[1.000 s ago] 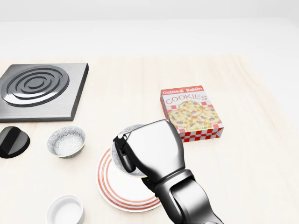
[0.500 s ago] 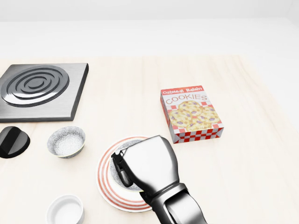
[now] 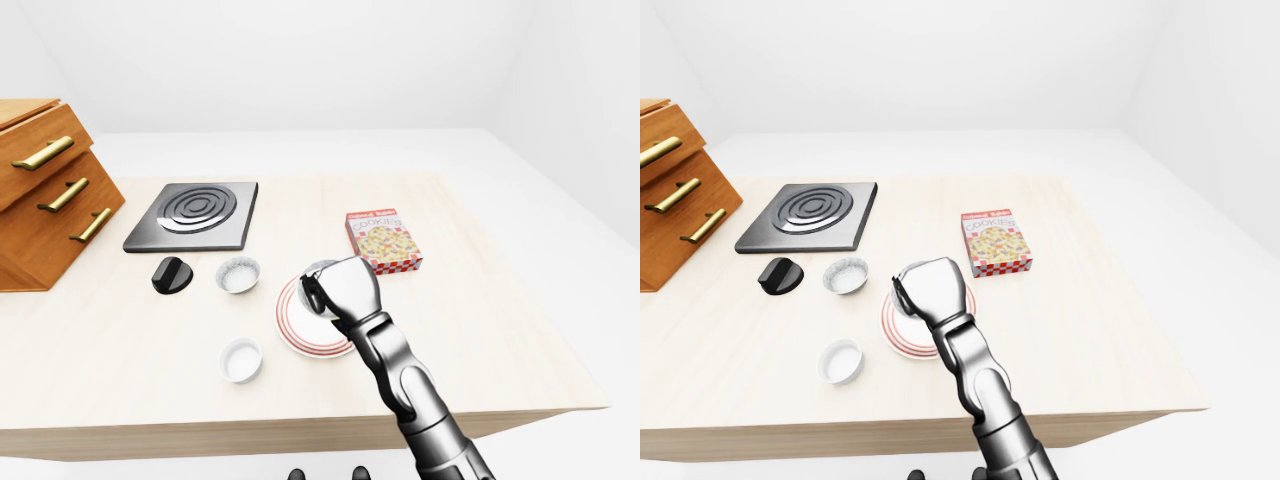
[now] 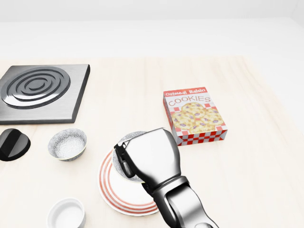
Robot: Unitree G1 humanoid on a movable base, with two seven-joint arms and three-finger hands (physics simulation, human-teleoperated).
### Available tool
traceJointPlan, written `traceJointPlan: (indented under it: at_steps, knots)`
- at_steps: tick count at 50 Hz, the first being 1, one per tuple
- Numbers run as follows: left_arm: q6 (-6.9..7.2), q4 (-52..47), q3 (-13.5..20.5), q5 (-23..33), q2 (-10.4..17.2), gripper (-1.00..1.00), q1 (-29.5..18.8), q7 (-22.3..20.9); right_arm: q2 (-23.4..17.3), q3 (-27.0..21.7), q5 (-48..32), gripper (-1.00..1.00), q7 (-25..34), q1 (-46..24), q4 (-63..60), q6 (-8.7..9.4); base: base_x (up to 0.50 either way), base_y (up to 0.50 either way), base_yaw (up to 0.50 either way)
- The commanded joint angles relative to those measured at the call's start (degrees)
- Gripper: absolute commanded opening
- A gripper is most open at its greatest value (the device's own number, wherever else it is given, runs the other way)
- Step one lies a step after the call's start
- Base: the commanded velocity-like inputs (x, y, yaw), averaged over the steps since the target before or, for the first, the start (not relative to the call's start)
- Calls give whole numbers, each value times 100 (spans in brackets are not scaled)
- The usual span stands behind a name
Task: Pick the akita bowl next to the plate and place it on the plate.
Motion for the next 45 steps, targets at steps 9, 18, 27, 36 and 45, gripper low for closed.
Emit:
traceJointPlan:
  at_steps: [9, 18, 27, 36, 45]
  knots:
    - [0, 15, 0, -3, 6, 100, 1, -1, 29, -25, -276, -100, -460, -135, 400, 0, 0, 0, 0]
    - [0, 27, -25, 18, 2, 100, -10, 2, 41, -12, -397, -100, -588, -221, 807, 0, 0, 0, 0]
    - [0, 61, -75, 34, -1, 100, -16, 13, 80, 39, -470, -100, -684, -203, 907, 0, 0, 0, 0]
    - [0, 130, -95, 24, 14, 100, -16, 11, 124, 117, -537, -100, -734, -179, 966, 0, 0, 0, 0]
    - [0, 88, -98, 19, 0, 100, -8, 23, 129, 136, -586, -100, -727, -209, 1004, 0, 0, 0, 0]
